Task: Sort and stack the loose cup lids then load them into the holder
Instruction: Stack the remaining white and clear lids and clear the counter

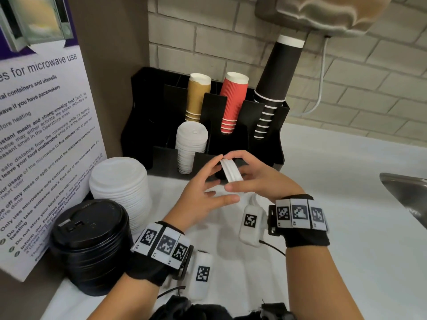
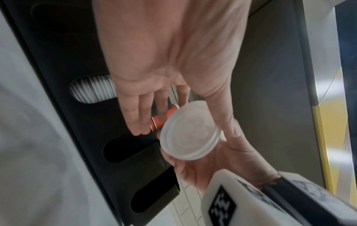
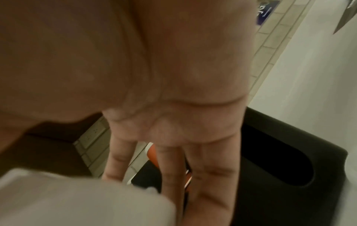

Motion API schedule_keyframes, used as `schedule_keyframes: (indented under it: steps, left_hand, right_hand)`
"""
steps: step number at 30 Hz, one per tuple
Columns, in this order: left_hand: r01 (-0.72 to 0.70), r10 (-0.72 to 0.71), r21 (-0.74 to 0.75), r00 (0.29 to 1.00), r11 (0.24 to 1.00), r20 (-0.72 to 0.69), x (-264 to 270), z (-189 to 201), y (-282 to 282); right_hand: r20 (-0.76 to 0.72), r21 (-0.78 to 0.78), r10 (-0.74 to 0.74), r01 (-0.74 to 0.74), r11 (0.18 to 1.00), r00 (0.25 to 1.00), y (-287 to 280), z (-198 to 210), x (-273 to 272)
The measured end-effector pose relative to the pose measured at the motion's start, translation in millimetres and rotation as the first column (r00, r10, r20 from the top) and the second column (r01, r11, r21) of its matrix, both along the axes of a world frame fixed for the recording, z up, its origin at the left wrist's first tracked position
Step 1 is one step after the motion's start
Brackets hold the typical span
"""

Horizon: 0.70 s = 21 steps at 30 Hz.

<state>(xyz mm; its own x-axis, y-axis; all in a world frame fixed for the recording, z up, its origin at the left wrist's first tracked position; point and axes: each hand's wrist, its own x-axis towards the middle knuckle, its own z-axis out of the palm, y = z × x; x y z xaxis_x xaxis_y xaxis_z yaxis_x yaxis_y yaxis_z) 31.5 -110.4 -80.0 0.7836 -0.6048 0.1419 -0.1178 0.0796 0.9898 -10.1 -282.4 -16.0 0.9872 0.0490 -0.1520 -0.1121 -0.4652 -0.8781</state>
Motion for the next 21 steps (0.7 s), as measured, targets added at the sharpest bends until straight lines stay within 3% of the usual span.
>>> schedule_keyframes:
  steps: [4,17,21]
  left_hand:
    - [-0.036,0.038,-0.081,0.999,0.996,0.022,2,2,3]
    - [-0.093,0.096,-0.112,0.995,0.989,0.02,3,3,3]
    - [-0.199,0.198,-0.138,0.98,0.97,-0.015,4,-1,4]
  right_hand:
    - [0.047,0.072,0.016,-0.02,0.997,0.999,8,1,1]
    - [0.108,0.037,-0.03,0.026,0.999,0.994,13,5,3]
    - [0.188,0.033,-0.092,0.088,0.996,0.978,18,19,24]
